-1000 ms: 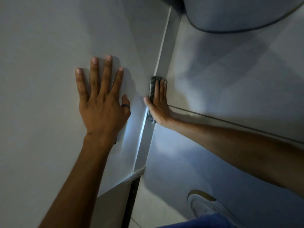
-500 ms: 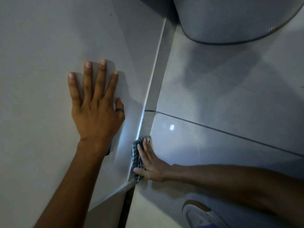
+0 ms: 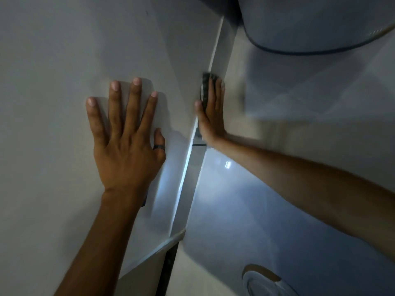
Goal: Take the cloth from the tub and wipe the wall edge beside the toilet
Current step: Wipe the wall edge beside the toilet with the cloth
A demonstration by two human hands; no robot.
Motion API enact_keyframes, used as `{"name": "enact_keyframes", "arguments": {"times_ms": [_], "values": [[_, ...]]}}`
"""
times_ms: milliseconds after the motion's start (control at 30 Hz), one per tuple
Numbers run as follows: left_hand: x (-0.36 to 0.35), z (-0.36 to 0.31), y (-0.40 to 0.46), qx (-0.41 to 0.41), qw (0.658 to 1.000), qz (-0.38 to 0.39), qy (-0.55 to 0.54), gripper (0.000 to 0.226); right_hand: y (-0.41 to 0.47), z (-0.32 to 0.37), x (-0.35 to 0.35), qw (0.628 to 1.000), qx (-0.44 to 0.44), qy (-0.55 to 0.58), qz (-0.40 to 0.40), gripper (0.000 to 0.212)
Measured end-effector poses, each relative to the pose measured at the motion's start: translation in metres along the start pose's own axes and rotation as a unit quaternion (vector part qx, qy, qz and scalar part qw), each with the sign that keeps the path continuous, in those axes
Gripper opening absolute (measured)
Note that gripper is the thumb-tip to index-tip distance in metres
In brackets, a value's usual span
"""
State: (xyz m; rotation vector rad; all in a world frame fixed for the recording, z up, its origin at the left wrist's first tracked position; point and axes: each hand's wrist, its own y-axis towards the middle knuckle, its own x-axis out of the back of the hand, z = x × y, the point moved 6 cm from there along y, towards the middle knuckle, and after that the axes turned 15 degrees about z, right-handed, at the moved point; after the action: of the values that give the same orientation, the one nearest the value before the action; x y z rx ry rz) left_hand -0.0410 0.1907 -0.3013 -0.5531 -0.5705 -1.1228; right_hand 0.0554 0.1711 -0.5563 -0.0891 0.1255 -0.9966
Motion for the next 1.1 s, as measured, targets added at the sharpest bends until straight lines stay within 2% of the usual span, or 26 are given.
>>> {"name": "enact_keyframes", "arguments": {"times_ms": [100,300,533,700,800,867,933,1000,1100], "values": [[-0.001,0.0,0.001,0.003,1.0,0.002,0.002,0.075,0.029,0.001,0.013,0.999,0.014,-0.013,-0.041,0.064],[0.0,-0.001,0.001,0.007,1.0,-0.004,0.005,0.075,0.017,0.002,0.009,1.0,0.015,-0.023,-0.015,0.072],[0.005,-0.002,-0.002,-0.007,1.0,-0.007,-0.015,0.072,-0.087,-0.004,-0.043,0.996,-0.007,0.004,0.09,0.094],[0.006,-0.006,-0.009,-0.004,1.0,-0.019,-0.013,0.067,-0.151,-0.017,-0.076,0.993,-0.002,-0.004,0.121,0.079],[-0.001,-0.016,-0.013,0.003,1.0,-0.009,-0.017,0.068,-0.159,-0.011,-0.073,0.99,-0.02,0.021,0.135,0.082],[-0.001,-0.018,-0.013,0.006,1.0,0.005,-0.027,0.069,-0.167,-0.001,-0.066,0.978,-0.084,0.052,0.185,0.091],[0.0,-0.018,-0.011,0.017,0.998,0.011,-0.059,0.069,-0.18,0.004,-0.055,0.938,-0.228,0.124,0.228,0.092],[0.009,-0.017,-0.011,0.025,0.991,0.024,-0.127,0.065,-0.191,0.015,-0.025,0.9,-0.347,0.154,0.214,0.077],[0.032,-0.014,-0.018,0.037,0.962,0.093,-0.254,0.063,-0.188,0.069,0.048,0.892,-0.41,0.094,0.165,0.038]]}}
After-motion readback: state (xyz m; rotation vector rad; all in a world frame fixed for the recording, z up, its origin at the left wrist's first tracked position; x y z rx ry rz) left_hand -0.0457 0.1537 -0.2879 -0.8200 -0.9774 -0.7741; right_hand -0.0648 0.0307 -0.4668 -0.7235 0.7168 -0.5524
